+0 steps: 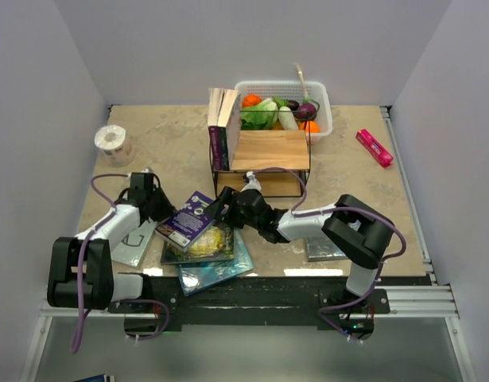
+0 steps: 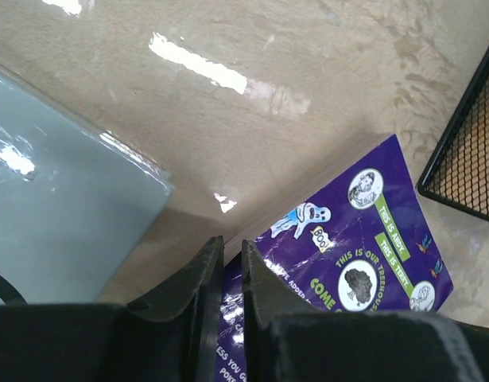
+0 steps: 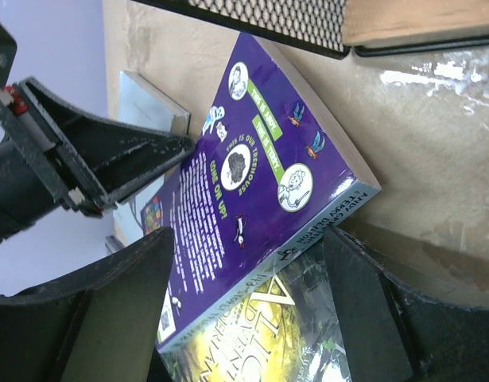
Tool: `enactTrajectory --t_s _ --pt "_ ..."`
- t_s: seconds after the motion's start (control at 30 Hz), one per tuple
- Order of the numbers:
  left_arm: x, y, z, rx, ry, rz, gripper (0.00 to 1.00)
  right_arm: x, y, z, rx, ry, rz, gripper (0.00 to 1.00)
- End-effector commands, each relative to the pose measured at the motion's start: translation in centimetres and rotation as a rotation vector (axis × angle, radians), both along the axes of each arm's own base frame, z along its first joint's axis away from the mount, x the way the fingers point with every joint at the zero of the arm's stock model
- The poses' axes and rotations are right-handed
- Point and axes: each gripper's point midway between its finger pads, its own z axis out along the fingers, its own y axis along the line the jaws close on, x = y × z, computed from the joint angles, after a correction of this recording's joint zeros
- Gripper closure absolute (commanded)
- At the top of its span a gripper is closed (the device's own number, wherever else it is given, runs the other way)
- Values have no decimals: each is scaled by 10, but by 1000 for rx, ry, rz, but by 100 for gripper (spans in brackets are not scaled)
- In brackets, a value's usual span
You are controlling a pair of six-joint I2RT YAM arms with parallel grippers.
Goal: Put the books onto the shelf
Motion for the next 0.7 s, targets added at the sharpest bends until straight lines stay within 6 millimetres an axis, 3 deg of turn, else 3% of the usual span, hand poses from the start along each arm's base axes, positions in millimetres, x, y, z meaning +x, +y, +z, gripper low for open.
enactTrajectory --t_s 0.0,0.17,0.37,0.43,0.57,0.6,0.67 --pt "-33 -23 -6 -52 83 -99 85 -37 -24 -59 -147 181 -20 20" --pt "-38 -27 2 -66 81 -111 89 -68 -34 -73 -204 224 -32 21" --pt "-55 -59 5 -72 87 -212 95 -108 -54 -98 -255 291 3 21" --pt "-61 -60 4 -67 90 -207 96 -120 -65 -101 -271 297 6 21" --pt "-50 -40 20 19 13 -114 93 -129 -82 -97 -272 297 -18 21" --pt "-43 -36 33 36 -24 -93 91 -130 -87 -98 -289 297 -24 21" --pt "-32 -18 45 94 -56 -9 80 -131 -94 -92 -279 294 -36 20"
